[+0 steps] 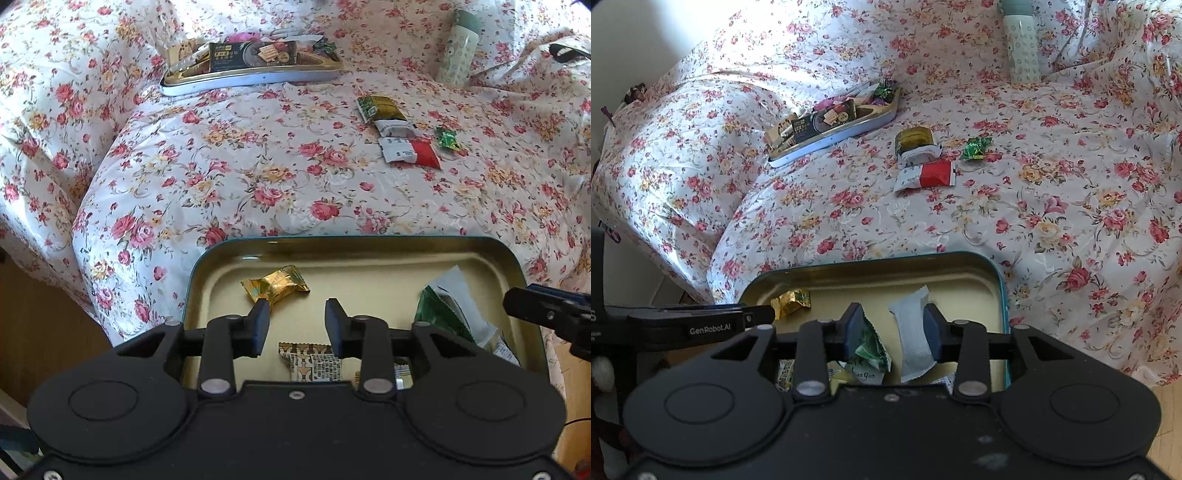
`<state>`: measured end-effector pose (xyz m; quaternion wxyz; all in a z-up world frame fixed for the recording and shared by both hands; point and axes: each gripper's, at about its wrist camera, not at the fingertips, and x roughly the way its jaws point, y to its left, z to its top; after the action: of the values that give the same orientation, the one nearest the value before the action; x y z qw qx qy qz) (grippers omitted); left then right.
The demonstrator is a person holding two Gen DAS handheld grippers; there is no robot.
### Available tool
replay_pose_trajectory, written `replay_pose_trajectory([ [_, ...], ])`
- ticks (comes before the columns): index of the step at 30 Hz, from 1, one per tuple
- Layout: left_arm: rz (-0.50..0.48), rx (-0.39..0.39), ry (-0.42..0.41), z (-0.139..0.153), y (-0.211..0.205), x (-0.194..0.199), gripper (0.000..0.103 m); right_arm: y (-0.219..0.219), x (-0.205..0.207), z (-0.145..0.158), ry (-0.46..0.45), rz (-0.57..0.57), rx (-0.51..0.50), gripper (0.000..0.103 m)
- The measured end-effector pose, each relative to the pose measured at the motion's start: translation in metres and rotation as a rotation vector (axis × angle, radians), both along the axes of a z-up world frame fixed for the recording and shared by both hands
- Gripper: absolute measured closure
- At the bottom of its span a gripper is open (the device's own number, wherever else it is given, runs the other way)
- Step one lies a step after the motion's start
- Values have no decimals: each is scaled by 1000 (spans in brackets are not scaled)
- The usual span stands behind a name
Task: Organize snacks
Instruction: 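Open the left gripper then the right gripper to drop both snacks into the tray, then withdraw both open grippers from the tin tray toward the snack pile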
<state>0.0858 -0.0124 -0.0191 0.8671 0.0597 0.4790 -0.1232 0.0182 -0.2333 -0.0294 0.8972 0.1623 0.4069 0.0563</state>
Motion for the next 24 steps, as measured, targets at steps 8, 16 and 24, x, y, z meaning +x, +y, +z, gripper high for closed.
replay_pose_trajectory([
  [8, -69, 40, -56, -2, -12, -10, 49, 6, 0, -3, -1, 38, -68, 55],
  [16, -117, 38, -156, 6, -15, -6, 45, 2, 11, 0, -45, 55, -128, 53],
  [24, -160, 62, -312, 20, -25, 15, 42, -10, 42, 7, -141, 26, -197, 51],
])
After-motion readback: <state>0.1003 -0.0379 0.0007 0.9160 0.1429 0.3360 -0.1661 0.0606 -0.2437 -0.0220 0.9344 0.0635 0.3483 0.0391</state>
